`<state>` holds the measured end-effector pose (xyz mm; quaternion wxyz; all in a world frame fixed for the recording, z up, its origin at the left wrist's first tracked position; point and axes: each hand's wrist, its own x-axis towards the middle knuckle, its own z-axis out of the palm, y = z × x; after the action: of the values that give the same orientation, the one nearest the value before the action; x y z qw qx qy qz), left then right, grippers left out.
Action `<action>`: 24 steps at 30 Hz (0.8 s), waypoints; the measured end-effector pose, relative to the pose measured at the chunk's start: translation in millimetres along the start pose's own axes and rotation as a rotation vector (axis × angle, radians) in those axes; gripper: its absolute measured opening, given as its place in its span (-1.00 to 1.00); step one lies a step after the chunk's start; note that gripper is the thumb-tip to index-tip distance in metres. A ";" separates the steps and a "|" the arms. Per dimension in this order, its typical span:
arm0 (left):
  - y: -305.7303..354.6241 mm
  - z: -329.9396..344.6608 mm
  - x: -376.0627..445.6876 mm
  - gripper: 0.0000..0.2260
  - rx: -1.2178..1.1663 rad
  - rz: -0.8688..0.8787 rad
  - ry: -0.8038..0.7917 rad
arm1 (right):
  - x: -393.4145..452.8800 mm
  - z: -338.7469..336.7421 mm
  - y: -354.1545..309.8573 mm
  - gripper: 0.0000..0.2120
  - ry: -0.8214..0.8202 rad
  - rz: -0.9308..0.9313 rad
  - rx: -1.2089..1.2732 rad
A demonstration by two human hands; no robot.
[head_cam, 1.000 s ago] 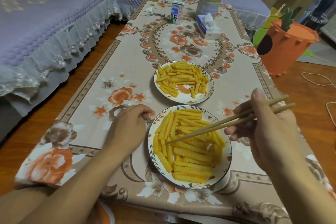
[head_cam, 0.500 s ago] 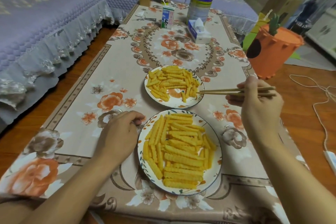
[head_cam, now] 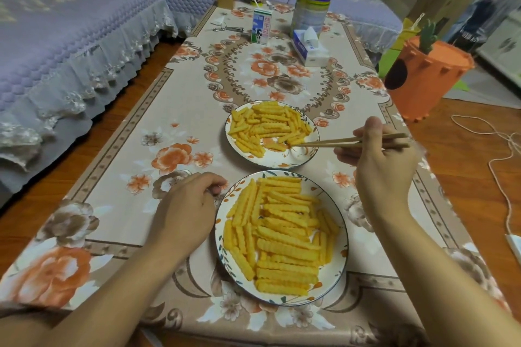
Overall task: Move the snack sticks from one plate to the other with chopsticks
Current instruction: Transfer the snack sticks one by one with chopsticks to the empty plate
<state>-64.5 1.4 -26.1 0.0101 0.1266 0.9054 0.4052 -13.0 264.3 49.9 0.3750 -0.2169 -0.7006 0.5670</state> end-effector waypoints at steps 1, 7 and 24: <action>-0.4 0.1 0.1 -0.64 0.007 0.001 0.001 | 0.4 0.1 0.2 -0.65 0.002 0.007 0.013; -0.7 -0.6 0.2 -0.62 0.006 -0.001 0.006 | 1.4 -3.4 -5.5 -0.67 0.042 -0.053 0.051; -0.7 0.0 0.4 -0.63 0.031 0.021 0.019 | -1.0 3.7 4.5 -0.66 0.026 -0.027 0.075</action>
<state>-65.0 1.0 -26.5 -0.0049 0.1324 0.9103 0.3922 -15.8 262.4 45.0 0.3996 -0.2007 -0.6766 0.5850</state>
